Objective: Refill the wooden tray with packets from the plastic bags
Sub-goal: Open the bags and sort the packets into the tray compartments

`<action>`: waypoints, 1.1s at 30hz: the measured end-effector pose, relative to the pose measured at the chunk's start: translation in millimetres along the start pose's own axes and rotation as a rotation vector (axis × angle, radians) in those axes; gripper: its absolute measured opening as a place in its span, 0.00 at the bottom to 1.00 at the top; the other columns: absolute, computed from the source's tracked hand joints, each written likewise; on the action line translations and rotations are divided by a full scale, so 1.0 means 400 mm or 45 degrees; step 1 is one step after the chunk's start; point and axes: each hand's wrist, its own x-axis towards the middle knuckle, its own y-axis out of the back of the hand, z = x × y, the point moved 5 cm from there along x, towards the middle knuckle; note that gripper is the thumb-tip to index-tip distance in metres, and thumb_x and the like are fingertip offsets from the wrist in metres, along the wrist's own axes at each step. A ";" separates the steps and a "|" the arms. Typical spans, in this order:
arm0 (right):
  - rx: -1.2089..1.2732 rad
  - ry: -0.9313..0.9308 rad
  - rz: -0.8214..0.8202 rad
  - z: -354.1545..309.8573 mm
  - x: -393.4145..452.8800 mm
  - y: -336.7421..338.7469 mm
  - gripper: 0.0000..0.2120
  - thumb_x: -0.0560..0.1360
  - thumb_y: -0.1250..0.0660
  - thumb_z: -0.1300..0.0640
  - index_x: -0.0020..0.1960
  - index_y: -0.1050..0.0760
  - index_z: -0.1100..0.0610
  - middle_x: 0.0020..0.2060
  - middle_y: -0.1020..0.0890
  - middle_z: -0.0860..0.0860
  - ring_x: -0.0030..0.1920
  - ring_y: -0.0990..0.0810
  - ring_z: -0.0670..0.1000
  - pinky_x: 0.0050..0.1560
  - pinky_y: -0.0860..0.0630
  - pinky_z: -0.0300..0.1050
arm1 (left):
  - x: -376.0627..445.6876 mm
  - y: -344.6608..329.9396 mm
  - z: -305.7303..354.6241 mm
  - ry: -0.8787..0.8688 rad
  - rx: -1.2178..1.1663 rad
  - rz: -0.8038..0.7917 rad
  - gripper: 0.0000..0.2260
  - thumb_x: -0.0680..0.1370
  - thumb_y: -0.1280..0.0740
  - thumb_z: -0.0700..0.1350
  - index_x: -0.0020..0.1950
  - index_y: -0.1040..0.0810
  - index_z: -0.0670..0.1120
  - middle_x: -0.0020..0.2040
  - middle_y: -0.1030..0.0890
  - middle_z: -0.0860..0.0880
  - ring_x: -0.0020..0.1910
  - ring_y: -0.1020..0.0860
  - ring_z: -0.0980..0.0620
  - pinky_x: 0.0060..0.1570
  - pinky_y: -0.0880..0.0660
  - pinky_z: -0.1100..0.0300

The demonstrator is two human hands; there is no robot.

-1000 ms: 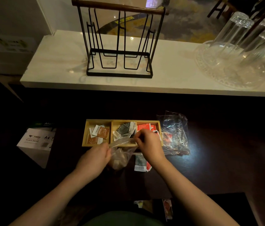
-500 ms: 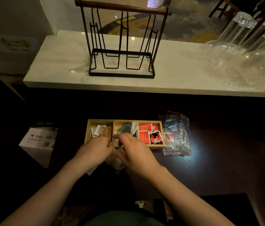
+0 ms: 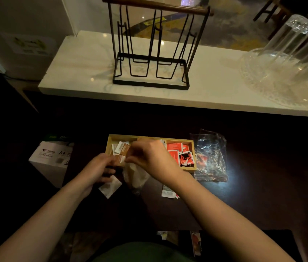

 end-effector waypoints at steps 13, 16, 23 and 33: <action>0.314 -0.241 0.157 0.052 0.108 0.056 0.05 0.73 0.30 0.62 0.48 0.18 0.60 0.39 0.16 0.51 0.38 0.18 0.48 0.45 0.21 0.40 | 0.033 0.082 -0.089 -0.024 -0.461 0.485 0.13 0.81 0.42 0.55 0.43 0.24 0.51 0.32 0.22 0.48 0.22 0.28 0.53 0.16 0.38 0.67; 0.261 -0.369 0.098 0.094 0.116 0.023 0.05 0.73 0.29 0.60 0.48 0.18 0.58 0.40 0.16 0.50 0.40 0.19 0.45 0.46 0.22 0.42 | 0.028 0.149 -0.077 -0.173 -0.212 0.699 0.12 0.82 0.44 0.52 0.44 0.26 0.49 0.37 0.24 0.45 0.28 0.28 0.48 0.24 0.37 0.62; 0.366 -0.548 -0.045 0.160 0.135 -0.068 0.05 0.73 0.29 0.59 0.49 0.18 0.57 0.43 0.16 0.53 0.44 0.18 0.49 0.47 0.20 0.43 | -0.032 0.248 0.005 -0.426 0.150 1.038 0.16 0.81 0.43 0.47 0.35 0.32 0.42 0.32 0.30 0.44 0.36 0.31 0.46 0.36 0.37 0.53; 0.770 -0.704 -0.112 0.204 0.134 -0.143 0.06 0.74 0.33 0.66 0.51 0.21 0.66 0.38 0.19 0.52 0.37 0.19 0.44 0.37 0.22 0.33 | -0.101 0.264 0.126 -0.652 0.456 1.206 0.11 0.80 0.39 0.48 0.40 0.26 0.45 0.37 0.24 0.44 0.35 0.28 0.48 0.29 0.37 0.57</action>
